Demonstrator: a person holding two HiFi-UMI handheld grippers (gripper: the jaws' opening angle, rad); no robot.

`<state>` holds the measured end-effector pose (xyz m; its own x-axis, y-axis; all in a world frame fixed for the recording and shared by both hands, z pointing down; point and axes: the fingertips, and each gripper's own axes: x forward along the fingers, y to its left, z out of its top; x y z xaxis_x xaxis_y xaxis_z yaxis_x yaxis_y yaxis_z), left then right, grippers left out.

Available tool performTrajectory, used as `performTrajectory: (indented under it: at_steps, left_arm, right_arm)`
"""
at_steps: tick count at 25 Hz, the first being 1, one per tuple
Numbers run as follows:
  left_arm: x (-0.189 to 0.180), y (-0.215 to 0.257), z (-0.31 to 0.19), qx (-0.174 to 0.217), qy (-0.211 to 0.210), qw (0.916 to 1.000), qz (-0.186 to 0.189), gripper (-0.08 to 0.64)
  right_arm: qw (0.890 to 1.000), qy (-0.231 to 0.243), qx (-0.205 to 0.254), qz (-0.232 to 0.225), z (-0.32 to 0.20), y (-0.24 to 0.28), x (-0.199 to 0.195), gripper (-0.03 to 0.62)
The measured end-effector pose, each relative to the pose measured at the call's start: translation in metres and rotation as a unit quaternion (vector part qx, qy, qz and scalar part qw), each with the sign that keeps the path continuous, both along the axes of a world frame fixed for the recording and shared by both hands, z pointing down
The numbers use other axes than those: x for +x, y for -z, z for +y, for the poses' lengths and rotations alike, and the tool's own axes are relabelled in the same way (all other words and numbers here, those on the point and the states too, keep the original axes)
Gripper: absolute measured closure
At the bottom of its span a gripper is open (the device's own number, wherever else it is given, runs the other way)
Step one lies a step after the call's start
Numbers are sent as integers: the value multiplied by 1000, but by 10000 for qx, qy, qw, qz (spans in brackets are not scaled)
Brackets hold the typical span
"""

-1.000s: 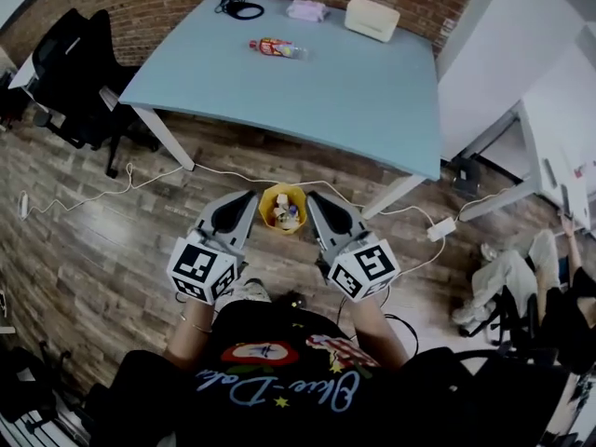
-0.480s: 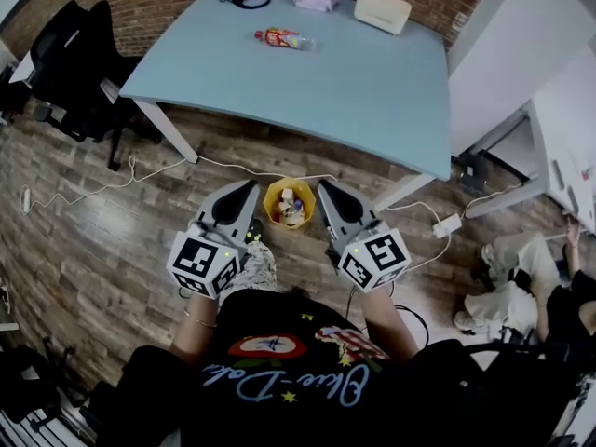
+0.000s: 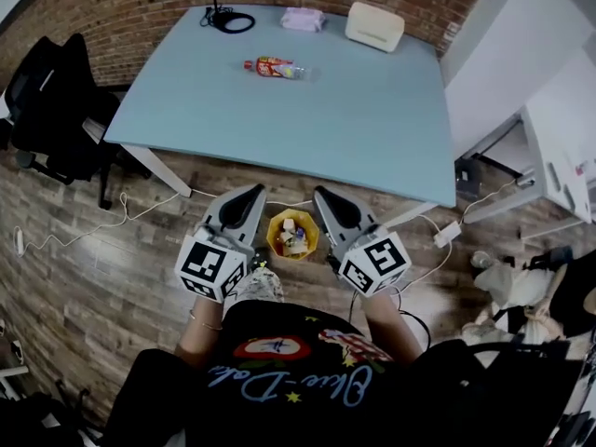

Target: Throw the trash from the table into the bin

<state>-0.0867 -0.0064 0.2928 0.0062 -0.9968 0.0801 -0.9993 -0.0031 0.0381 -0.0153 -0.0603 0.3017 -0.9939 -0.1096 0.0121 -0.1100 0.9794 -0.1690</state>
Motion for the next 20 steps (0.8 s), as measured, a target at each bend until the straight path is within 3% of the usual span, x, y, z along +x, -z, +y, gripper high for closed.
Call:
performTrajectory:
  at_steps: [14,20]
  left_arm:
    - [-109,6,-45,195,-623,9978,75,552]
    - [-136,0,-53,285,-684,9969,253,552]
  right_arm:
    - [9990,-433,85,-78,-29,15,-117,584]
    - [9984,-535,41,172,-29,6,-139,584]
